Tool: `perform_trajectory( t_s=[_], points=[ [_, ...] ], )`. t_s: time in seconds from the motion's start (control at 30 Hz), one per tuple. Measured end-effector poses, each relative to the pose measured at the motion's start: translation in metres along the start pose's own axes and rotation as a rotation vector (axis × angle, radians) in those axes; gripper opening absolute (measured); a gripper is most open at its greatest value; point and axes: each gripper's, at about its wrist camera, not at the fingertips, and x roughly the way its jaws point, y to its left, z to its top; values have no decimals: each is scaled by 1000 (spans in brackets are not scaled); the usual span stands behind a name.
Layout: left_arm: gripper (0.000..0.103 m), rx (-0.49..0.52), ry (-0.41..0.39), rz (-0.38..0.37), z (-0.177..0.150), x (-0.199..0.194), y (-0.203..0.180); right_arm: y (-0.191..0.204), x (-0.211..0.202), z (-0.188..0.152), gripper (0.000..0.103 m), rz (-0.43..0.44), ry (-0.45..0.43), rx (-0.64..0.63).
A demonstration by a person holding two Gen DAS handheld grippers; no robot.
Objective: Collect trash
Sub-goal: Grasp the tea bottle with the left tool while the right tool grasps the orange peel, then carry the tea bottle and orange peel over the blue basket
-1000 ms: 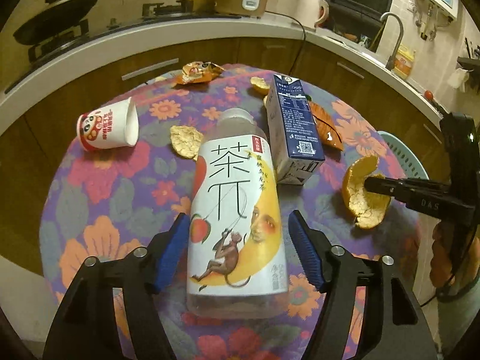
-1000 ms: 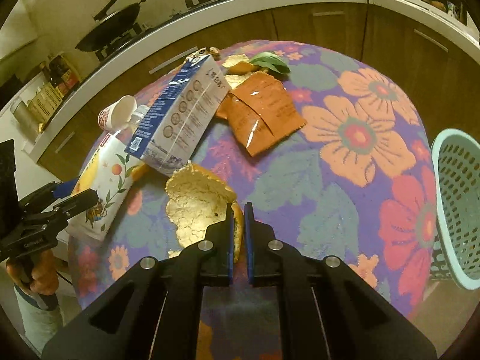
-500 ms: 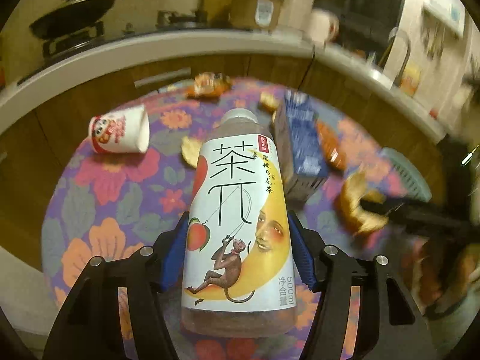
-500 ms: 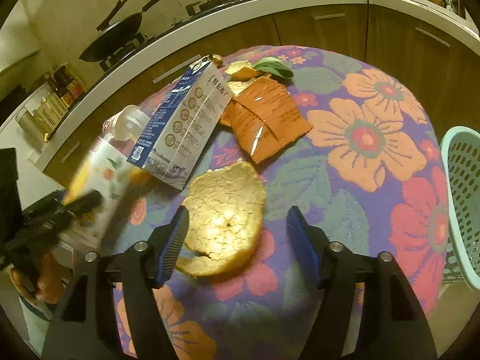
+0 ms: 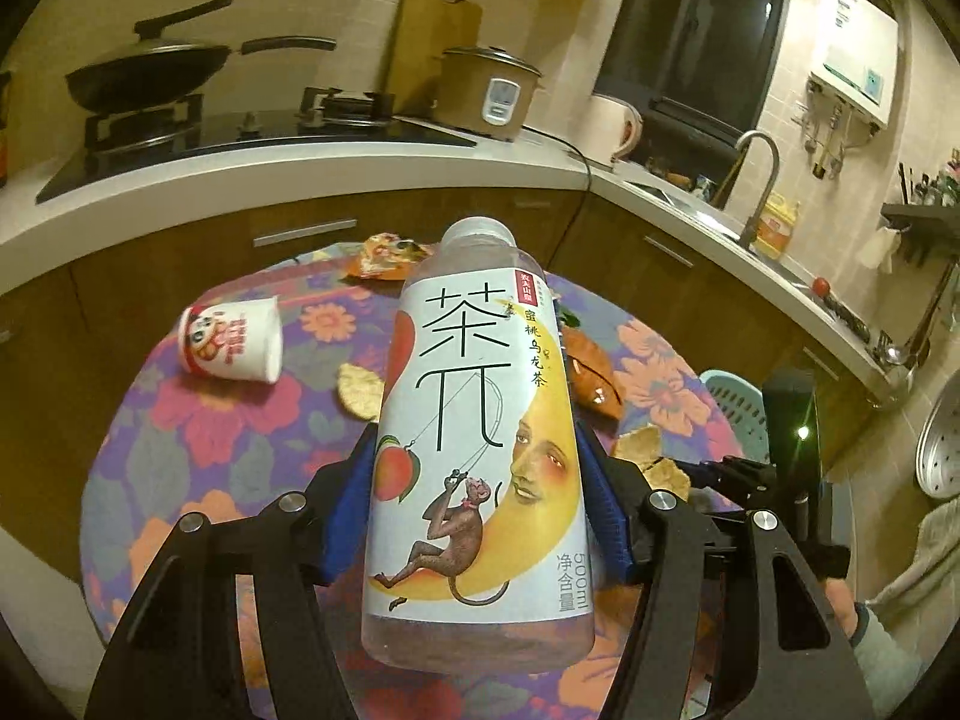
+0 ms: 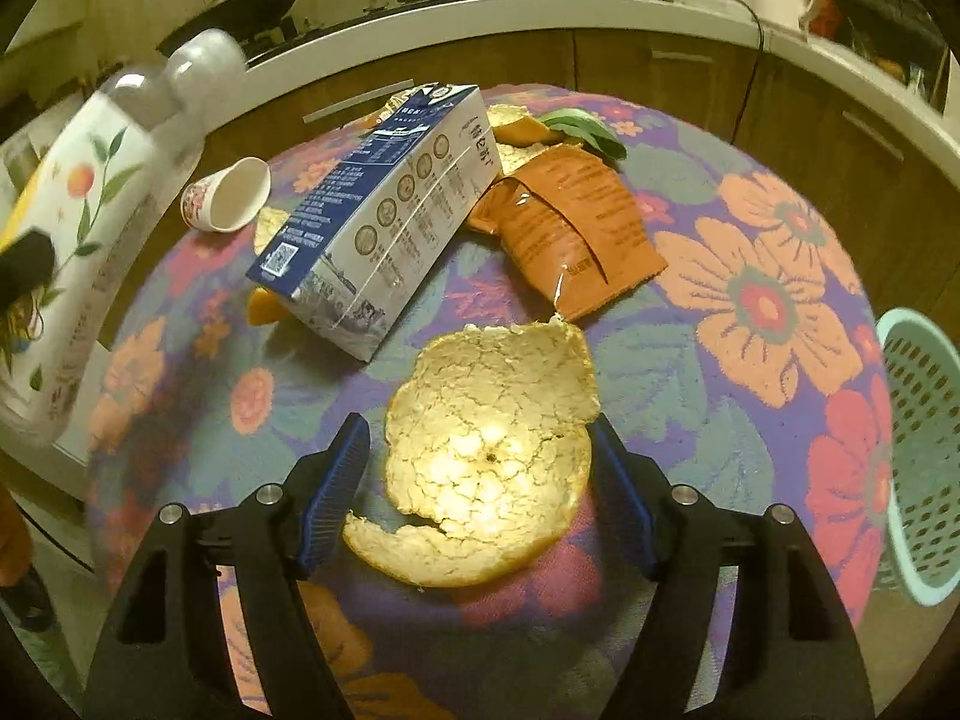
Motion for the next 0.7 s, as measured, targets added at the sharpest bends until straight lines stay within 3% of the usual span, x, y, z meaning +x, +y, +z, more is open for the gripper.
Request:
perform_trajectory(
  t_s=[0.07,0.1,0.2,0.3,0.43,0.7],
  points=[
    [60,8,5,-9,2,5,-6,-4,-2,-1,62,1,-4,6],
    [60,12,6,-14,3,7,-7,-5,-3,-2,51,3,-5,2],
    [60,29,2,-35,6,12,-18,-11,-12,-5,32,16,-29,0],
    [60,45,3,-63,11,22,-36,-17,-21,-7,22,-13,-55,-3],
    [60,61,3,-101,16,38,-62,-38,-39,-8,19,-24,-106,27],
    [60,84,21,-177,32,80,-120,-117,-84,-12,19,-82,-213,182]
  ],
)
